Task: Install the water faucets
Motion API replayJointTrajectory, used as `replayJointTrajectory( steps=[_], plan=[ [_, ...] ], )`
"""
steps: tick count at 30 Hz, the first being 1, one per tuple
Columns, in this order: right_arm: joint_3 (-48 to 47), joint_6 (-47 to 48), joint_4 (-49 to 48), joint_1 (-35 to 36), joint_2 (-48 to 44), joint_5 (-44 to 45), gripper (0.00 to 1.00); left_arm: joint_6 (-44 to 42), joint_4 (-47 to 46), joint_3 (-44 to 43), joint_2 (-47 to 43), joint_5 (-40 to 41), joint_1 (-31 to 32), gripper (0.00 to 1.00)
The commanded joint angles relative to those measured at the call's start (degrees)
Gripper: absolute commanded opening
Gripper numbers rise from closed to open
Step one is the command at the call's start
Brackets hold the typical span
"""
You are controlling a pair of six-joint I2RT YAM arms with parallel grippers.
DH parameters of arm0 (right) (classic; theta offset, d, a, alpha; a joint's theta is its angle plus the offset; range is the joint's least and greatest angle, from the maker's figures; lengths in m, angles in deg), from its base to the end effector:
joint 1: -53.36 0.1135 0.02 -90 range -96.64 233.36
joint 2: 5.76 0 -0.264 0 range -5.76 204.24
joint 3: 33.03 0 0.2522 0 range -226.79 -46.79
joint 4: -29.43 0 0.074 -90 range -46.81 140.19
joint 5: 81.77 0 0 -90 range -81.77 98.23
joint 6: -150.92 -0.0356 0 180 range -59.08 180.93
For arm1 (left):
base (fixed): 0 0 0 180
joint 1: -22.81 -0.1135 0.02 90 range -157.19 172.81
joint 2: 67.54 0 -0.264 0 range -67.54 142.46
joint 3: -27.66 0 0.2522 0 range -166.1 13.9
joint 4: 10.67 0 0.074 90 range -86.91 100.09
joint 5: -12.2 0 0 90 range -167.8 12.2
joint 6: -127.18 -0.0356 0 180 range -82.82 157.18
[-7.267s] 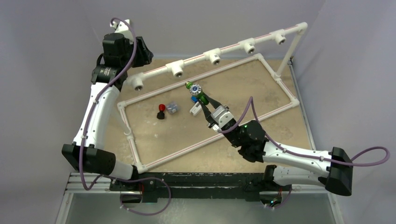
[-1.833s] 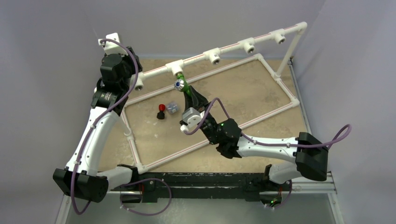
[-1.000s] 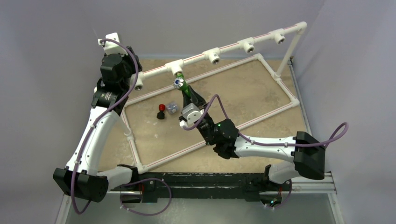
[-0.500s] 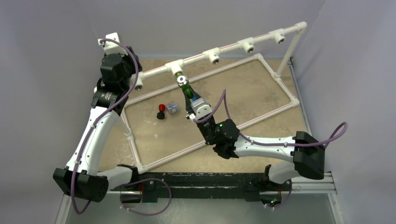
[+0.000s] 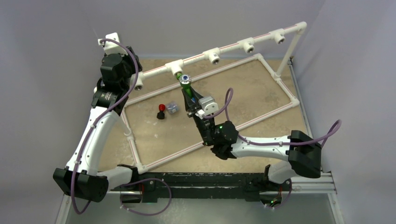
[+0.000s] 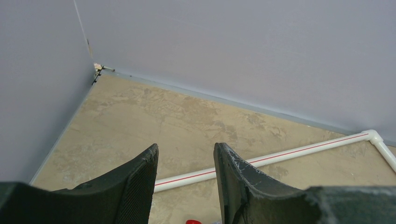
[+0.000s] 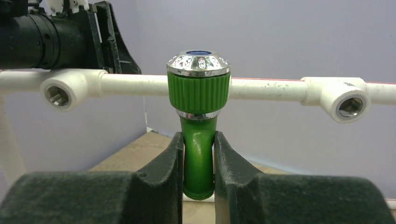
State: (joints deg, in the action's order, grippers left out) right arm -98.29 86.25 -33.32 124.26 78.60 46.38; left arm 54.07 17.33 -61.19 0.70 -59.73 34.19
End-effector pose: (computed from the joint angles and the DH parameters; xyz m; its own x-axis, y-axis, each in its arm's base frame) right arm 0.1210 0.2821 0.3641 0.4595 0.2988 -0.8364 -0.4428 0.8934 0.0758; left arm 0.2621 -0.0415 0.4336 -0.0875 -0.2641 -0.9605 -0.1457 0.9572 -0.2499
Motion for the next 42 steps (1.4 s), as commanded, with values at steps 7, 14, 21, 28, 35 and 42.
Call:
replayJointTrajectory(
  steps=[7,14,21,28,35,42],
  plan=[
    [-2.31,-10.67,-1.8,0.47,3.27,-0.04,0.0,-0.27,8.26,2.84,1.27,-4.18,1.54,0.46],
    [-3.69,-18.94,-0.86,0.56,3.28,1.42,0.0,-0.27,8.25,2.76,1.5,-4.27,1.63,0.47],
    [-4.63,-28.44,0.97,0.56,3.23,4.08,0.0,-0.27,8.35,2.59,1.66,-4.27,1.72,0.46],
    [-5.04,-37.68,2.84,0.56,3.43,5.09,0.0,-0.1,8.53,2.49,1.64,-4.53,1.72,0.46],
    [-6.8,-47.94,5.87,0.52,3.72,5.53,0.0,-0.1,8.67,2.58,1.45,-4.62,1.79,0.46],
    [-7.64,-59.07,9.59,0.56,2.34,5.37,0.0,-0.01,8.62,2.84,1.09,-4.79,1.81,0.46]
  ],
)
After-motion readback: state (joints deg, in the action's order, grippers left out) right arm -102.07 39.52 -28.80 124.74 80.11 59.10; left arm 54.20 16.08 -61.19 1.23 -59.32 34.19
